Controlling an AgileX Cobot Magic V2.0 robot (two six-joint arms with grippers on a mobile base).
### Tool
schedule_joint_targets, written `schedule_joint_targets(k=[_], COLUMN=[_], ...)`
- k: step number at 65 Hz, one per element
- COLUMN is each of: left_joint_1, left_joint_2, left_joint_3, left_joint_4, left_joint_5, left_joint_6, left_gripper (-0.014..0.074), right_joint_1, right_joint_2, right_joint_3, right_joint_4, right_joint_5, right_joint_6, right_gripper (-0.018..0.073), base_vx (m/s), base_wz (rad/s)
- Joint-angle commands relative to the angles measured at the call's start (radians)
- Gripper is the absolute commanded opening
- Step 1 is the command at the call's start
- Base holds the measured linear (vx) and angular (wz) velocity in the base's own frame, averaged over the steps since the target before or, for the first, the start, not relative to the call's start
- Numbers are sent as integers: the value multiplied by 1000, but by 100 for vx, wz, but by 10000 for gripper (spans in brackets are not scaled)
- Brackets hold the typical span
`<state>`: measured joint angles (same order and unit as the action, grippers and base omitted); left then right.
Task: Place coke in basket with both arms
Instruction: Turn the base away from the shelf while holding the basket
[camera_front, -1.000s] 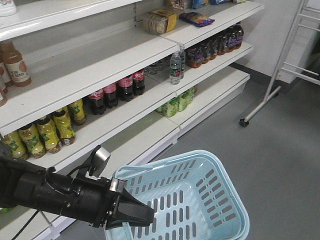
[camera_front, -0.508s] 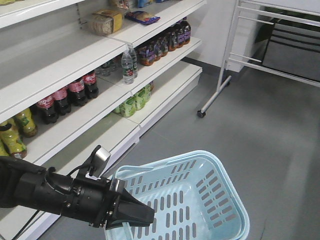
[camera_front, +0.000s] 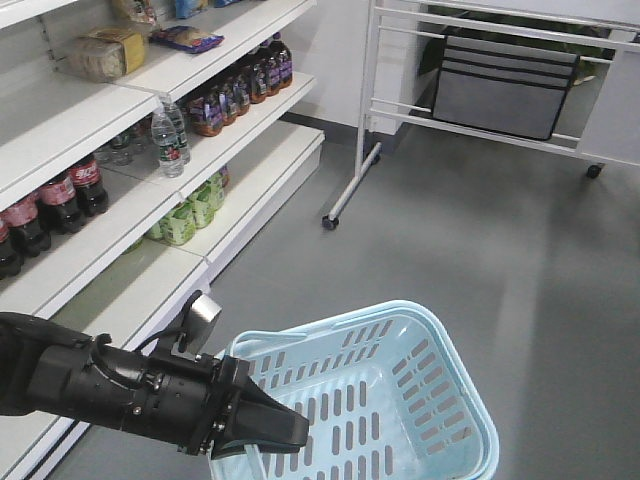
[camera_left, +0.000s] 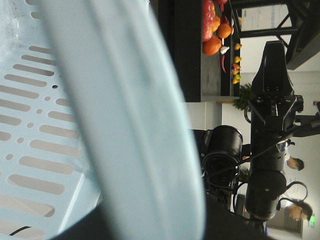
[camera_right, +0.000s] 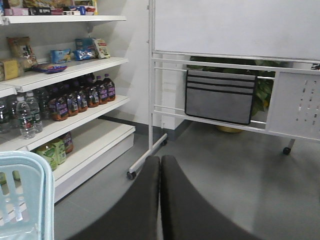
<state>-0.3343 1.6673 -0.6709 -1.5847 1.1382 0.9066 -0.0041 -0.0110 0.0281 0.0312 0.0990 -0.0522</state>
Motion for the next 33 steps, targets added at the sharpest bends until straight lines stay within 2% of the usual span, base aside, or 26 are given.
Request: schedule_joint_targets(k=[1, 33], left_joint_1=[-4, -4], left_joint_2=[-47, -47], left_joint_3=[-15, -15], left_joint_4=[-65, -65], left_joint_5=[100, 100], left_joint_6=[10, 10], left_gripper=[-6, -6], right_joint_1=[-5, -5], right_joint_2=[-12, -12], right_joint_3=[7, 7], right_joint_4=[-1, -1], right_joint_5=[-74, -74], right_joint_6=[-7, -7], right_gripper=[-10, -10], base_vx=[1, 2], base_wz=[-31, -34])
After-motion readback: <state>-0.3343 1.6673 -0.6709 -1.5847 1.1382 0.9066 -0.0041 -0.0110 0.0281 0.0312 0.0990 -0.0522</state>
